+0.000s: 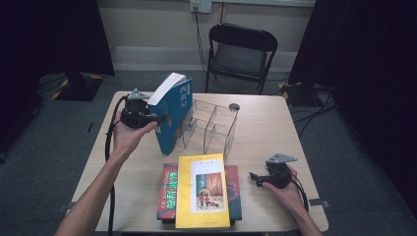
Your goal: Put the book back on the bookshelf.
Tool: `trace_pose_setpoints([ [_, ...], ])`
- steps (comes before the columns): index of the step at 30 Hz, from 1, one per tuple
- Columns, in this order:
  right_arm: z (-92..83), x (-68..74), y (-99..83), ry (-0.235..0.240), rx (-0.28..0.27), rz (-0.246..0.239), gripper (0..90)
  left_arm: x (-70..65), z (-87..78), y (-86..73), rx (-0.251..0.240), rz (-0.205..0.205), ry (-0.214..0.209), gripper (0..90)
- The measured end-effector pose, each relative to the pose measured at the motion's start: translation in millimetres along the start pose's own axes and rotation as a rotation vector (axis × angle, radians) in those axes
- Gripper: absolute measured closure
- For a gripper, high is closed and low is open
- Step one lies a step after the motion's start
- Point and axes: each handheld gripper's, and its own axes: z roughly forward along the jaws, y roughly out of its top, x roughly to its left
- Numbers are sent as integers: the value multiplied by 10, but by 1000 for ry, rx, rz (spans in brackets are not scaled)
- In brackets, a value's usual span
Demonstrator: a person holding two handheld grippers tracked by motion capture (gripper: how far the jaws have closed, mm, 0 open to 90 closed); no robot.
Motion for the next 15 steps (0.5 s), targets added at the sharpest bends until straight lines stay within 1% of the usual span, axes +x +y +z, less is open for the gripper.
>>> trace_pose_setpoints([
  [1, 0, 0, 0, 0, 0, 0, 148, 4, 0, -25, -17, 1, 3, 423],
  [2, 0, 0, 0, 0, 0, 0, 148, 16, 1, -37, -10, 6, 3, 424],
  [3, 0, 1, 0, 0, 0, 0, 148, 16, 6, -54, -22, -6, -11, 436],
  [4, 0, 0, 0, 0, 0, 0, 148, 22, -3, -68, -30, 3, -19, 448],
  [6, 0, 0, 0, 0, 0, 0, 148, 5, 2, -109, -41, 7, -28, 464],
  [7, 0, 1, 0, 0, 0, 0, 148, -1, 7, -135, -43, 10, -24, 483],
  [8, 0, 1, 0, 0, 0, 0, 148, -10, 4, -168, -64, 34, -10, 483],
  [9, 0, 1, 0, 0, 0, 1, 148, -8, 7, -195, -78, 51, -9, 490],
  [11, 0, 2, 0, 0, 0, 2, 148, 35, 36, -245, -59, 24, -61, 474],
  [13, 0, 1, 0, 0, 0, 1, 148, 44, 55, -290, -49, 41, -55, 489],
  [14, 0, 1, 0, -1, 0, 1, 148, 46, 62, -308, -47, 30, -61, 494],
  [15, 0, 2, 0, 0, 0, 1, 148, 48, 62, -334, -56, 21, -66, 499],
])
